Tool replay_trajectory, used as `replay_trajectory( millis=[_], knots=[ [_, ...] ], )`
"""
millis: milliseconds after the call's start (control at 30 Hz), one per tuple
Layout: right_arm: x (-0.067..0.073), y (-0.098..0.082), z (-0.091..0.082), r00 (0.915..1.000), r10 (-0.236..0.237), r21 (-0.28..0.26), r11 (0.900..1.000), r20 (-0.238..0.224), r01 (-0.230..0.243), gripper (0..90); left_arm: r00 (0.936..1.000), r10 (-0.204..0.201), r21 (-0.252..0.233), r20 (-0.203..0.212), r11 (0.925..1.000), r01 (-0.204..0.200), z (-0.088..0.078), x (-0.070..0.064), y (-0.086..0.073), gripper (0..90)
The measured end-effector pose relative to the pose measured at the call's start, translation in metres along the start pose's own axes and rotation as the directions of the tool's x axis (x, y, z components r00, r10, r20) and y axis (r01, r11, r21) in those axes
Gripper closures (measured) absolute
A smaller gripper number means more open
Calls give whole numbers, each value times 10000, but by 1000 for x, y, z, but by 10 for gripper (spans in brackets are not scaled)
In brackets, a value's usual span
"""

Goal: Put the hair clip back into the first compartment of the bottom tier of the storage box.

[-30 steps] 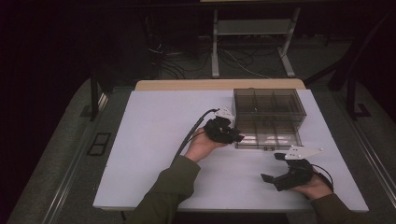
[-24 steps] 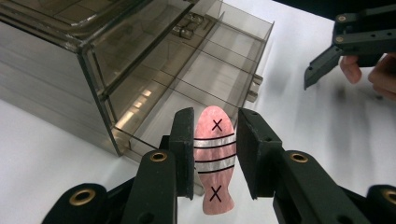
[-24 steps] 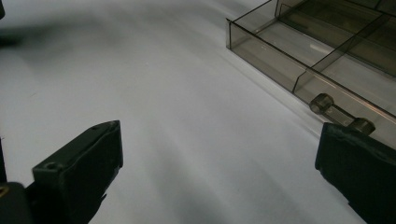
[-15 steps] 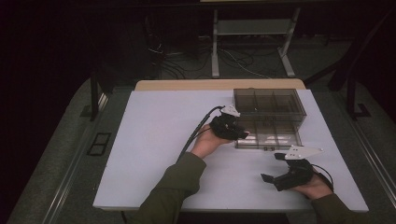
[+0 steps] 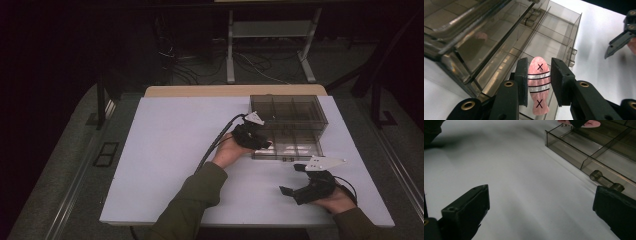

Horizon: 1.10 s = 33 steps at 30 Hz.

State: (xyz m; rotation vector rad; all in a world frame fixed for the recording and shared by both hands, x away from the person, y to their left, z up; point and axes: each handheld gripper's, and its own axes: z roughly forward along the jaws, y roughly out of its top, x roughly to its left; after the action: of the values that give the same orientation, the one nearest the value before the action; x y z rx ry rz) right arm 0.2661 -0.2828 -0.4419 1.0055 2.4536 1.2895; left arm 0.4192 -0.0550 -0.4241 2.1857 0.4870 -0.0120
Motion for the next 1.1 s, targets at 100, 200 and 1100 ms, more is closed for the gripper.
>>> replay_trajectory(
  millis=[100,200,1100],
  knots=[
    [0,0,0,10000,-10,-7,10000,-2,10,3,10000,23,118,-29,9999,-22,4,1,-2,675],
    [0,0,0,10000,-7,0,10000,-3,7,3,10000,20,199,-52,9998,-19,7,3,-4,671],
    [-2,-1,1,10000,16,52,10000,34,-16,3,9996,-237,-355,-180,9991,231,-38,-3,-16,467]
  ],
)
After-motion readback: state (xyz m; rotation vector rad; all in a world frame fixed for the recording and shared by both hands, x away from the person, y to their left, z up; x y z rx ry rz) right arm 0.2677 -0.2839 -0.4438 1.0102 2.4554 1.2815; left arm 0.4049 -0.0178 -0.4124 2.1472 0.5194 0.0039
